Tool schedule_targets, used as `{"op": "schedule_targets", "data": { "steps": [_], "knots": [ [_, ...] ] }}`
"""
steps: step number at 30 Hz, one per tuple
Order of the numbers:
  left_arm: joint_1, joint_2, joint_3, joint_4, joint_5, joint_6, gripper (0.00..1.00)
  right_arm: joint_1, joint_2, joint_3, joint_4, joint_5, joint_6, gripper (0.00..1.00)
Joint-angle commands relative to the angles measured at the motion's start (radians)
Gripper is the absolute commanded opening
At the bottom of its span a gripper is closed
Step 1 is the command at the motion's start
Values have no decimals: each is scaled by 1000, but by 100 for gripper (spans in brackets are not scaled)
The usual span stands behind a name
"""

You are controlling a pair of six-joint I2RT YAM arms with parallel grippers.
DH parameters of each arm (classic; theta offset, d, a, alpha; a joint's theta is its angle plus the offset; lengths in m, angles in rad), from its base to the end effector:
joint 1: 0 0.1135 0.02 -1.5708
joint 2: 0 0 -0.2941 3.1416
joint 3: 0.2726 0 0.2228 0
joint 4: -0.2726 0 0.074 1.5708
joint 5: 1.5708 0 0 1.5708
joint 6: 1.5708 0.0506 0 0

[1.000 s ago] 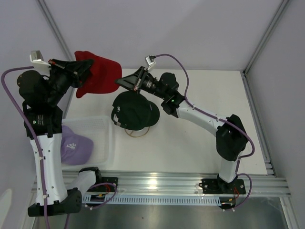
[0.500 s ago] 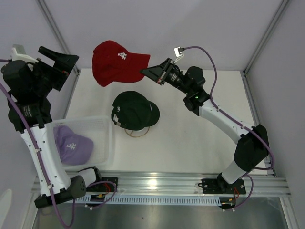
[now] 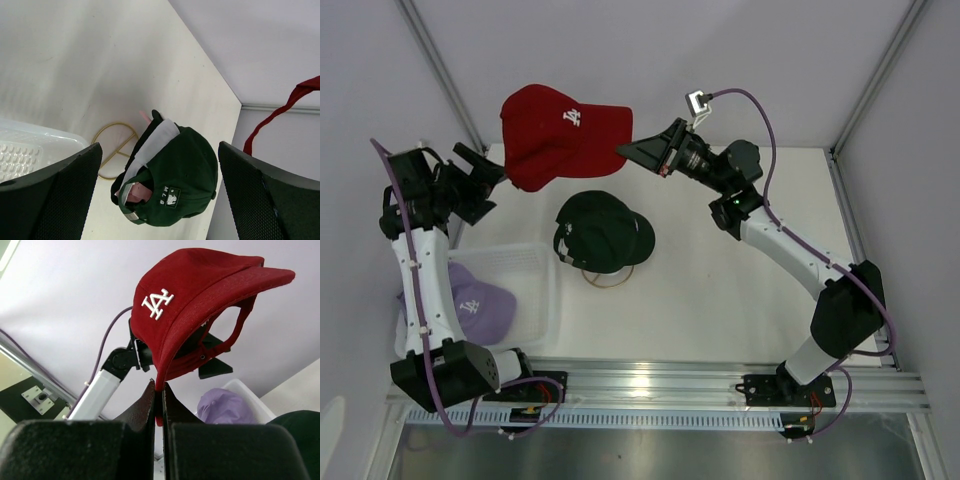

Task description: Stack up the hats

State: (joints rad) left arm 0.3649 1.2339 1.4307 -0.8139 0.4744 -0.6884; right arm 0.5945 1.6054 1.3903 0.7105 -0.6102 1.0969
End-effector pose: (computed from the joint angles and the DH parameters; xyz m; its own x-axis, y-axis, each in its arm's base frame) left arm 0.2124 0.0564 0.4230 -0.4369 -0.7719 -0.4619 -0.3198 0.6132 -0.7223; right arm 0.2772 0.2224 0.4751 -0.6003 0.4744 -0.6439 -0.7505 -0.0559 0.6585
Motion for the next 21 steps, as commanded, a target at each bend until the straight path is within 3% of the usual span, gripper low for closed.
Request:
{"op": "schedule_targets", "data": {
  "steps": [1,6,17,19,21],
  "knots": [
    [14,-16,-24,122,88,-8,100,1,7,6,116,-31,27,0],
    [25,-16,-73,234,239,-57,99,10,5,-10,112,-39,26,0],
    [28,-22,-138,375,400,-140,92,19,-12,-34,115,-31,17,0],
    [-3,-7,-133,348,403,-99,91,22,-10,-34,122,-28,17,0],
    [-30,18,-84,200,362,19,89,21,-9,-28,133,-29,20,0]
  ]
}}
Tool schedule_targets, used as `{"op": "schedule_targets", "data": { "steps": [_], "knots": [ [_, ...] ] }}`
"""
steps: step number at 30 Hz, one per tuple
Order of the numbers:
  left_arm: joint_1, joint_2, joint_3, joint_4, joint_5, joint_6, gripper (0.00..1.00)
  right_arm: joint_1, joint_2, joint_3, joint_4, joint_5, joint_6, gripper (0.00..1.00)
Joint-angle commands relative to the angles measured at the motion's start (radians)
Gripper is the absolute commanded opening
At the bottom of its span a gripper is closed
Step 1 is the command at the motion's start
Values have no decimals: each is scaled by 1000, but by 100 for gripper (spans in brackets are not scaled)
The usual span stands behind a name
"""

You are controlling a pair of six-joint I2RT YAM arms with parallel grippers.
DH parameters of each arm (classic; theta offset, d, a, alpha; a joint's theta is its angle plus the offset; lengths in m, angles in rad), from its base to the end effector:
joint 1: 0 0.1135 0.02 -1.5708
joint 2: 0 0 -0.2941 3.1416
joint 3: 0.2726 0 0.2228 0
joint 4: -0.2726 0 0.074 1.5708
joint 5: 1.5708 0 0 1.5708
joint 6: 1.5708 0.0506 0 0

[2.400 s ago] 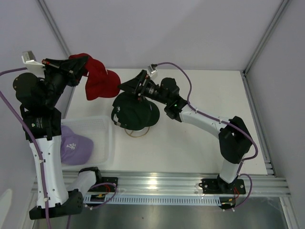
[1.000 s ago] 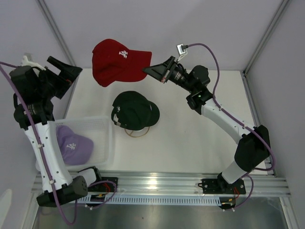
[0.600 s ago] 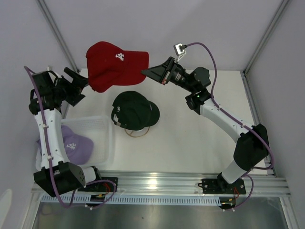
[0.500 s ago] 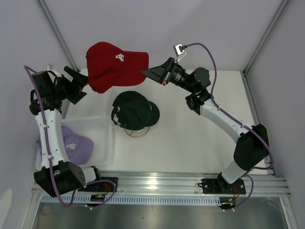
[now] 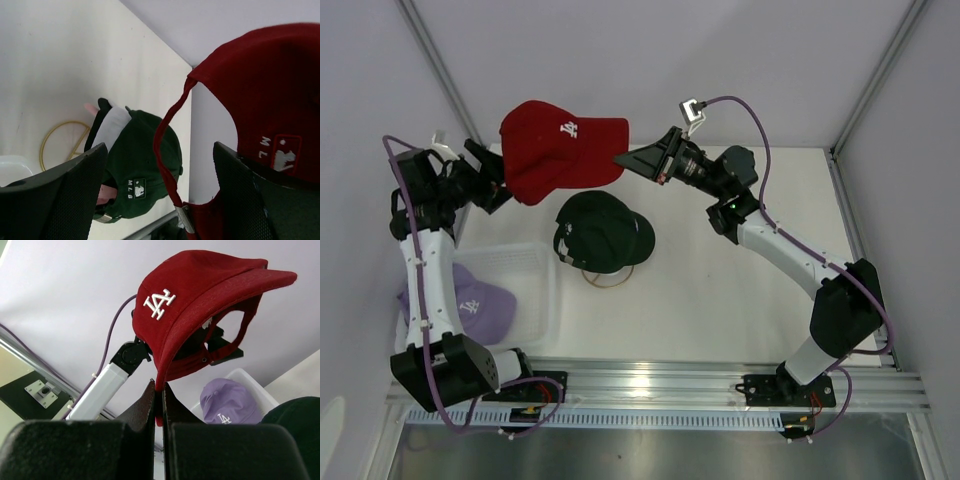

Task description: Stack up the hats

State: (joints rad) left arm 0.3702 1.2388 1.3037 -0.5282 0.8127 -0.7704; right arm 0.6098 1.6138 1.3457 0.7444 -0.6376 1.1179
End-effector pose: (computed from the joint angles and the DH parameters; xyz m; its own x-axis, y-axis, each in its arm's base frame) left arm 0.2293 0.0496 0.4167 -0.5475 -0.7261 -0.4160 -0.0341 0.5160 -0.8559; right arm 0.2757 0.2293 0.4609 -0.6393 0.4348 -0.6343 -0.7291 -0.0804 0.6797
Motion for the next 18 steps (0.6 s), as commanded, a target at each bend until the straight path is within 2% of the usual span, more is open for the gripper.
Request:
{"op": "schedule_targets", "data": {
  "steps": [1,2,5,7,8,10,11,12,14,18],
  "knots": [
    [-56,22,42,-128,-10,129,88,5,-14,26,102,-8,0,0],
    [-59,30,32,-154,-44,146,87,5,-12,29,102,-14,0,0],
    [-60,15,-56,-118,-6,140,77,4,-11,41,104,-23,0,0],
    [-59,7,-72,-90,5,126,64,8,-11,36,102,-27,-3,0],
    [-60,5,-69,-90,0,126,54,8,-11,32,99,-28,-3,0],
    [-59,4,-41,-89,-1,120,43,10,-12,21,101,-30,-4,0],
    [-60,4,-31,-87,0,117,30,7,-17,7,102,-33,-4,0],
    [-59,2,-15,-85,-1,112,24,7,-22,-2,102,-34,-7,0],
    [-60,1,23,-116,-20,117,1,1,-44,-23,99,-39,-12,0],
    [-60,-9,75,-210,-113,209,1,-25,-127,-150,14,-42,-85,0]
  ]
}}
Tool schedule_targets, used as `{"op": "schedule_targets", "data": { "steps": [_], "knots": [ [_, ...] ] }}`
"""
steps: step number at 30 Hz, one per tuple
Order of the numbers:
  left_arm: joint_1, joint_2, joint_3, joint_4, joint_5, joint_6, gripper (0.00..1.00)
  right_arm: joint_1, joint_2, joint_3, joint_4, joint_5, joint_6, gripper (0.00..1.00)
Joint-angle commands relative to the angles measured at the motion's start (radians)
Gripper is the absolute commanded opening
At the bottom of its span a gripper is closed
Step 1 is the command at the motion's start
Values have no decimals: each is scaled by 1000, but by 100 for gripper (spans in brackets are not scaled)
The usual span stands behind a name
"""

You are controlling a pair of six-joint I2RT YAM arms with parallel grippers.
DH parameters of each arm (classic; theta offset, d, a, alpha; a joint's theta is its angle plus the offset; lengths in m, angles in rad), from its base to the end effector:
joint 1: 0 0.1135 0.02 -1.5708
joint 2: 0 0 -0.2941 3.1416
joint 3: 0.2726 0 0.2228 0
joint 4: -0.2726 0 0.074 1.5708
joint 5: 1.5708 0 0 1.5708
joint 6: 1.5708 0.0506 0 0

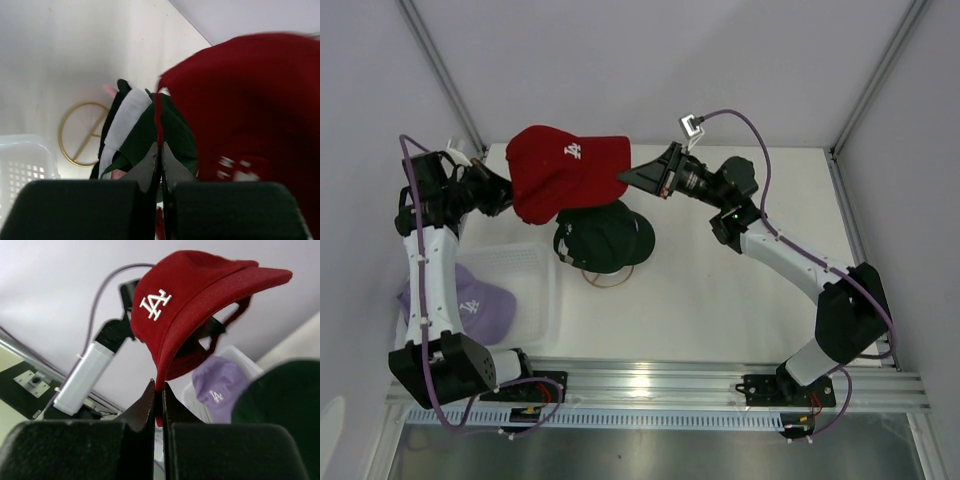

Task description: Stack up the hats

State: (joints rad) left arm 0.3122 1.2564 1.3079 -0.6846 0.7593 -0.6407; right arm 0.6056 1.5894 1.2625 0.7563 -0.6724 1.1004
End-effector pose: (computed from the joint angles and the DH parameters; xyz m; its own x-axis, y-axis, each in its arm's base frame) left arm 0.2291 0.0373 0.3986 -0.6339 -0.6602 -0.4028 -0.0917 0.5814 -0.8084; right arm 0.2708 0.2258 0.4427 -0.6569 0.3934 -0.6432 -0.7180 -0.0658 0.6929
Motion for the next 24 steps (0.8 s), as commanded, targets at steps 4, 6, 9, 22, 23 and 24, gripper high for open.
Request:
{"op": "schedule_targets", "data": {
  "steps": [4,6,9,22,23,24],
  "knots": [
    [-8,-67,111,-130,-146,150,1,-67,-183,-198,-35,-7,-92,0],
    [-28,-77,148,-190,-175,197,1,-104,-238,-251,-61,-9,-105,0],
    [-71,-80,197,-266,-254,249,1,-168,-327,-376,-52,8,-109,0],
    [-248,-35,241,-378,-495,269,1,-239,-312,-638,136,20,-14,0],
    [-249,-35,232,-377,-506,265,1,-239,-299,-641,161,22,-10,0],
    [-251,-35,226,-372,-524,262,1,-237,-270,-647,173,28,-5,0]
  ]
}}
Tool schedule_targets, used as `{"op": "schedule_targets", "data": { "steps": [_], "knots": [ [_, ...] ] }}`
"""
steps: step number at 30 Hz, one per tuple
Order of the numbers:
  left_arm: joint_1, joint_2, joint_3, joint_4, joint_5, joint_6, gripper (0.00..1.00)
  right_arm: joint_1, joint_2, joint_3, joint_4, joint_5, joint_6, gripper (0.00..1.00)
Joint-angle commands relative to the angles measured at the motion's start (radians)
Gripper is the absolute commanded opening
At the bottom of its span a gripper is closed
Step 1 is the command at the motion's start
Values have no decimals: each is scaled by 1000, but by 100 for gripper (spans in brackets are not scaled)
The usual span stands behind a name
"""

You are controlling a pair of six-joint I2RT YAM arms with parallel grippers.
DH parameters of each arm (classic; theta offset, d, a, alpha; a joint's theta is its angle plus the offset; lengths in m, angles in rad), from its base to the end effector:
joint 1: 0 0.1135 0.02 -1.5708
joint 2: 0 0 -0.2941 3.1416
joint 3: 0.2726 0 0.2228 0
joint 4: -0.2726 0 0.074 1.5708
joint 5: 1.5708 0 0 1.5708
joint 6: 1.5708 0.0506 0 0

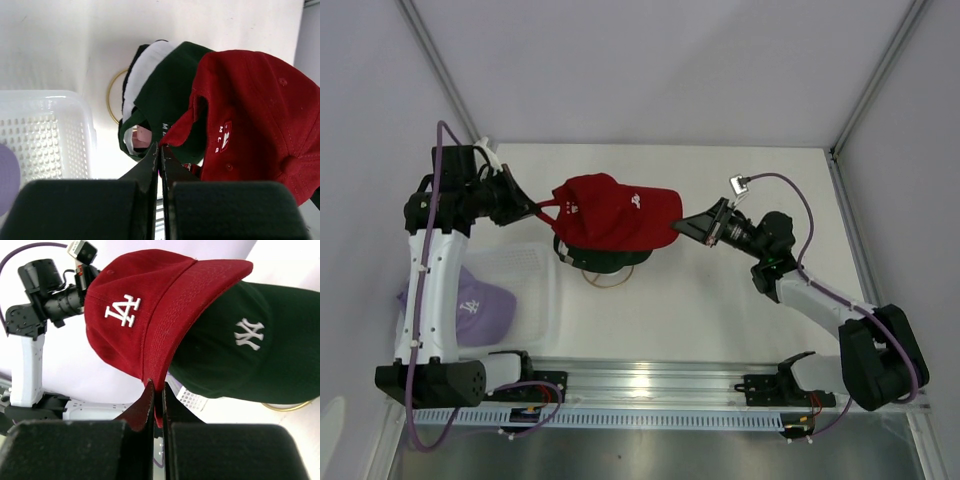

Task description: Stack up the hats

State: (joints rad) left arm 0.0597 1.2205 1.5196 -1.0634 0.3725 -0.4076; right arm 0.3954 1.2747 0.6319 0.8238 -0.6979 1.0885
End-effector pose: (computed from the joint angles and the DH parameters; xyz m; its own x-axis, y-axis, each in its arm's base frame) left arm 0.1946 -0.0068 0.4265 -0.7161 -0.4127 -0.5629 -0.0841 0.8516 -0.5174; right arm 0.2208 0.1274 0.3345 -0.7012 0.4429 -0.5587 -0.5546 0.1536 0.8178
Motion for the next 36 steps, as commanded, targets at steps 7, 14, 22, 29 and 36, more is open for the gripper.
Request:
{"op": "schedule_targets", "data": {
  "steps": [7,14,22,29,36],
  "knots": [
    [3,31,-15,11,-225,23,1,-27,219,6,212,46,47,0],
    [2,24,-163,29,-288,29,1,-29,293,-52,170,38,70,0],
    [2,91,-292,94,-320,21,1,-23,379,-11,32,40,24,0],
    [2,128,-309,123,-334,29,1,-17,543,44,-49,3,51,0],
    [2,157,-322,111,-368,49,1,14,572,136,-288,18,-94,0]
  ]
}}
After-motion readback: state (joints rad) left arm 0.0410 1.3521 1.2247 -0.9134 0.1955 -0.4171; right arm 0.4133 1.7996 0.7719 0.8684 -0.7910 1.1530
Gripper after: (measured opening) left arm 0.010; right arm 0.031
